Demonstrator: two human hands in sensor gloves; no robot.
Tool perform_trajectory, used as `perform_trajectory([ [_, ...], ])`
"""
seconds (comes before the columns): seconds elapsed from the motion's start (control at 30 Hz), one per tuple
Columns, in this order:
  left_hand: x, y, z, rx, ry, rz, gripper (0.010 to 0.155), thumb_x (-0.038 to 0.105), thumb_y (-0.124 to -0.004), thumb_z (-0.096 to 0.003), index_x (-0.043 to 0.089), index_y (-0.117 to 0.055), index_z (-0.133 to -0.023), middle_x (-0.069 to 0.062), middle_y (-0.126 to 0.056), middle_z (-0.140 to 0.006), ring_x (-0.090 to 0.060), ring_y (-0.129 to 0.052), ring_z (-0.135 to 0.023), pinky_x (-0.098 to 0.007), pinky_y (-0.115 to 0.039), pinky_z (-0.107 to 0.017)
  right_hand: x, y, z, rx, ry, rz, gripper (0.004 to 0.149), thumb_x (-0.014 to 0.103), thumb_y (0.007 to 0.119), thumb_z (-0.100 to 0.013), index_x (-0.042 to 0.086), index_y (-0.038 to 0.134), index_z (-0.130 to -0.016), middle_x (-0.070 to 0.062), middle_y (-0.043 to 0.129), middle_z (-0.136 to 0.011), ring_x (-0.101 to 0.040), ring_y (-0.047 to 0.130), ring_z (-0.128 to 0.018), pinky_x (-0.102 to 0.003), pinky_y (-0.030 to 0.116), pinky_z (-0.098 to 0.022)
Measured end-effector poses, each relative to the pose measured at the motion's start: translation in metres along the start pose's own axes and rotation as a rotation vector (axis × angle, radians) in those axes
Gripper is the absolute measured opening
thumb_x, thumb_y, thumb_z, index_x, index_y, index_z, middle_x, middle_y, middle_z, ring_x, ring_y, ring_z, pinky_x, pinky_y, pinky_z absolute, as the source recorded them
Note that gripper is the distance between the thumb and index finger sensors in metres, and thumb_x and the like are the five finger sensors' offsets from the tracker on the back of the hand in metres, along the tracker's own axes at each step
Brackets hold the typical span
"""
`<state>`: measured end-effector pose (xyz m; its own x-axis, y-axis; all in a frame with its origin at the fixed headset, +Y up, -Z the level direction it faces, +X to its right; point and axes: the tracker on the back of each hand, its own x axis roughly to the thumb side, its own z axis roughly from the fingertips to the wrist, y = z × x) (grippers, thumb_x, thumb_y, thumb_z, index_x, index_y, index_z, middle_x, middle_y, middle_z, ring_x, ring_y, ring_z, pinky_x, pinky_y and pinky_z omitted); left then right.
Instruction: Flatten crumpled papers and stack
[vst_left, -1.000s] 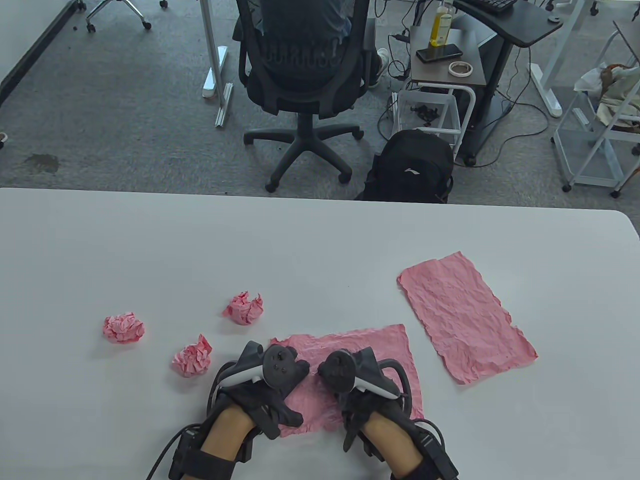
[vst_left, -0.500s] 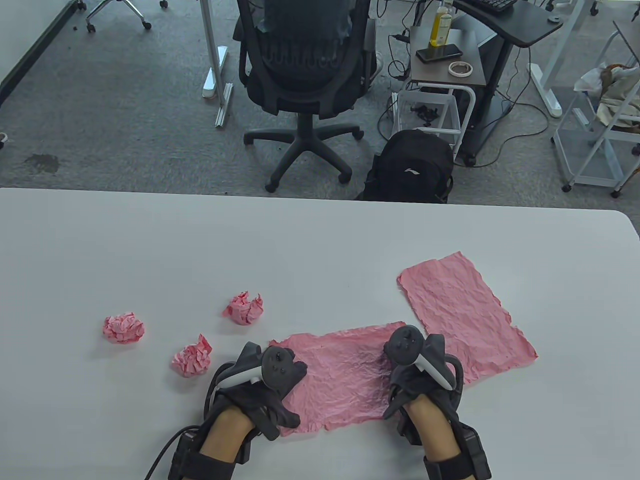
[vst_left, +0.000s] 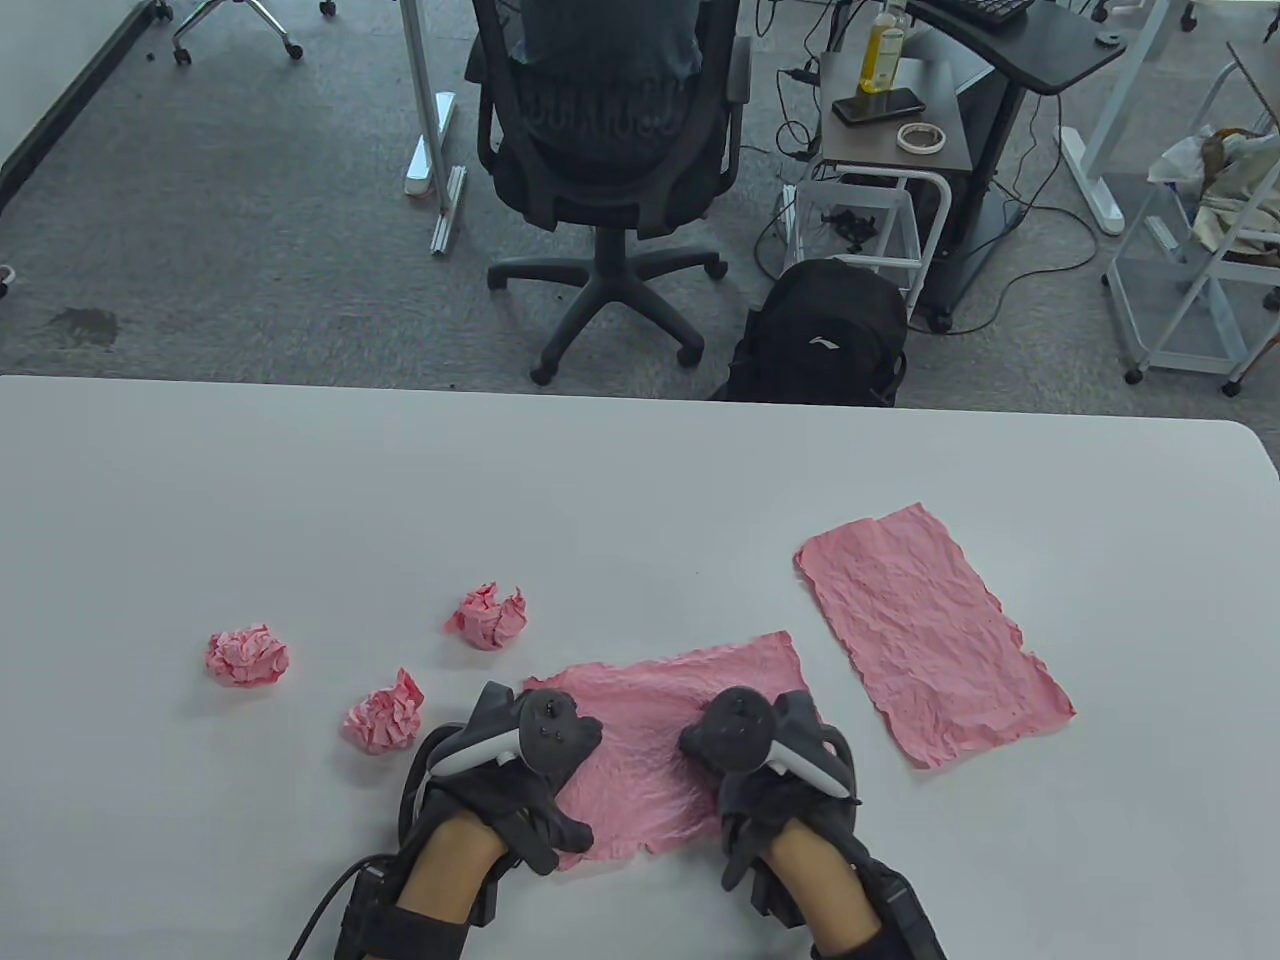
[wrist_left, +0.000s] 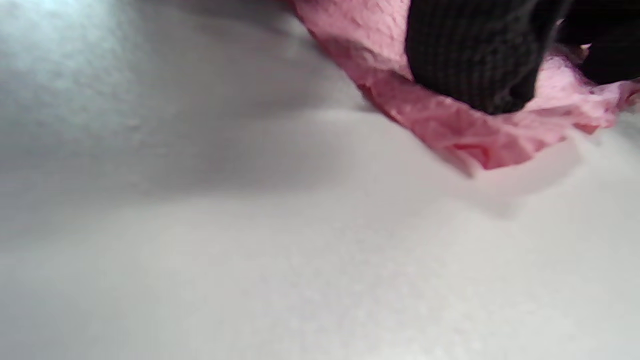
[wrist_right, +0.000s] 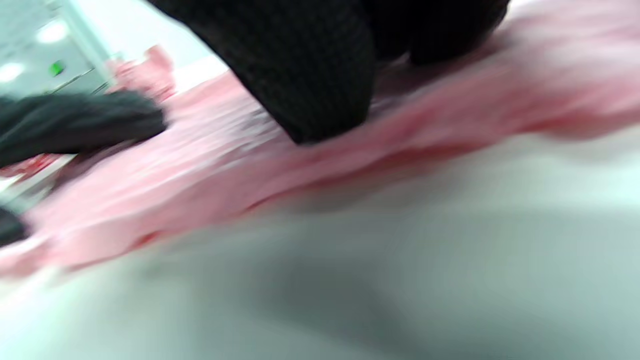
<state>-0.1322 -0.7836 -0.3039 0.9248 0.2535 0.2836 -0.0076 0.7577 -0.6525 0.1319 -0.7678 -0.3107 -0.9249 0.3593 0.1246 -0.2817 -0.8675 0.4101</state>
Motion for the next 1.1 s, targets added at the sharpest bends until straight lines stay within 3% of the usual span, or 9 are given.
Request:
perform_trajectory([
  [0.1, 0.0, 0.0, 0.0, 0.001, 0.003, 0.003, 0.101, 0.062, -0.086, -0.0417, 0.036, -0.021, -0.115, 0.0, -0.002, -0.116, -0.032, 0.0, -0.114, -0.064, -0.013, -0.078, -0.02, -0.007, 0.004, -0.015, 0.097, -0.029, 0.066, 0.008, 0.089, -0.041, 0.012, 0.061, -0.1, -0.022, 0.043, -0.109, -0.048, 0.043, -0.095, -0.052, 0.056, -0.064],
  [0.23, -0.003, 0.001, 0.002, 0.012, 0.027, -0.003, 0.101, 0.061, -0.087, -0.0411, 0.036, -0.023, -0.115, 0.0, -0.004, -0.116, -0.032, -0.004, -0.114, -0.065, -0.017, -0.079, -0.021, -0.011, 0.009, -0.066, 0.153, 0.043, 0.066, 0.011, 0.09, -0.041, 0.01, 0.061, -0.1, -0.028, 0.047, -0.107, -0.054, 0.05, -0.091, -0.056, 0.062, -0.061],
  [0.43, -0.015, 0.006, 0.005, 0.011, 0.063, 0.006, 0.101, 0.06, -0.089, -0.0402, 0.037, -0.024, -0.114, -0.001, -0.006, -0.116, -0.033, -0.004, -0.114, -0.065, -0.019, -0.079, 0.035, -0.001, 0.013, -0.19, -0.152, 0.101, 0.057, 0.017, 0.086, -0.044, 0.009, 0.067, -0.098, -0.028, 0.055, -0.106, -0.055, 0.063, -0.086, -0.055, 0.07, -0.053],
  [0.57, -0.016, 0.006, 0.005, 0.01, 0.064, 0.012, 0.101, 0.06, -0.089, -0.0402, 0.037, -0.024, -0.114, -0.001, -0.005, -0.116, -0.033, -0.004, -0.114, -0.065, -0.018, -0.079, 0.075, 0.025, 0.004, -0.128, -0.271, 0.261, 0.056, 0.019, 0.084, -0.044, 0.016, 0.068, -0.098, -0.023, 0.061, -0.105, -0.05, 0.068, -0.087, -0.054, 0.072, -0.054],
  [0.63, -0.017, 0.006, 0.005, 0.01, 0.064, 0.011, 0.101, 0.06, -0.088, -0.0403, 0.037, -0.024, -0.114, -0.001, -0.005, -0.116, -0.033, -0.004, -0.114, -0.065, -0.018, -0.079, 0.064, 0.029, -0.005, -0.034, -0.19, 0.267, 0.059, 0.017, 0.083, -0.044, 0.018, 0.063, -0.099, -0.02, 0.053, -0.107, -0.046, 0.059, -0.091, -0.051, 0.068, -0.058],
  [0.67, -0.018, 0.005, 0.005, 0.009, 0.062, 0.019, 0.101, 0.06, -0.088, -0.0406, 0.037, -0.023, -0.114, 0.0, -0.005, -0.116, -0.033, -0.003, -0.114, -0.064, -0.018, -0.079, 0.053, 0.023, -0.003, -0.013, -0.174, 0.177, 0.06, 0.017, 0.082, -0.045, 0.02, 0.06, -0.101, -0.018, 0.046, -0.109, -0.043, 0.054, -0.093, -0.048, 0.064, -0.061],
  [0.7, -0.018, 0.005, 0.005, 0.008, 0.062, 0.022, 0.101, 0.06, -0.088, -0.0406, 0.037, -0.023, -0.114, 0.0, -0.004, -0.116, -0.032, -0.003, -0.114, -0.064, -0.017, -0.079, 0.04, 0.019, -0.003, -0.056, -0.105, 0.098, 0.061, 0.013, 0.084, -0.043, 0.017, 0.063, -0.099, -0.022, 0.047, -0.108, -0.047, 0.054, -0.091, -0.048, 0.064, -0.06],
  [0.87, -0.018, 0.005, 0.005, 0.011, 0.06, 0.022, 0.101, 0.06, -0.088, -0.0407, 0.037, -0.023, -0.114, -0.001, -0.004, -0.116, -0.033, -0.003, -0.114, -0.064, -0.017, -0.079, -0.014, -0.003, 0.002, -0.016, 0.145, 0.008, 0.065, 0.013, 0.085, -0.043, 0.014, 0.055, -0.101, -0.02, 0.038, -0.108, -0.045, 0.047, -0.091, -0.048, 0.058, -0.062],
  [1.1, -0.018, 0.005, 0.005, 0.012, 0.057, 0.025, 0.1, 0.06, -0.088, -0.0406, 0.038, -0.024, -0.114, 0.0, -0.005, -0.116, -0.032, -0.002, -0.114, -0.064, -0.017, -0.079, -0.038, -0.015, 0.009, 0.017, 0.281, 0.029, 0.071, 0.018, 0.086, -0.044, 0.014, 0.048, -0.103, -0.02, 0.039, -0.108, -0.045, 0.047, -0.089, -0.056, 0.058, -0.058],
])
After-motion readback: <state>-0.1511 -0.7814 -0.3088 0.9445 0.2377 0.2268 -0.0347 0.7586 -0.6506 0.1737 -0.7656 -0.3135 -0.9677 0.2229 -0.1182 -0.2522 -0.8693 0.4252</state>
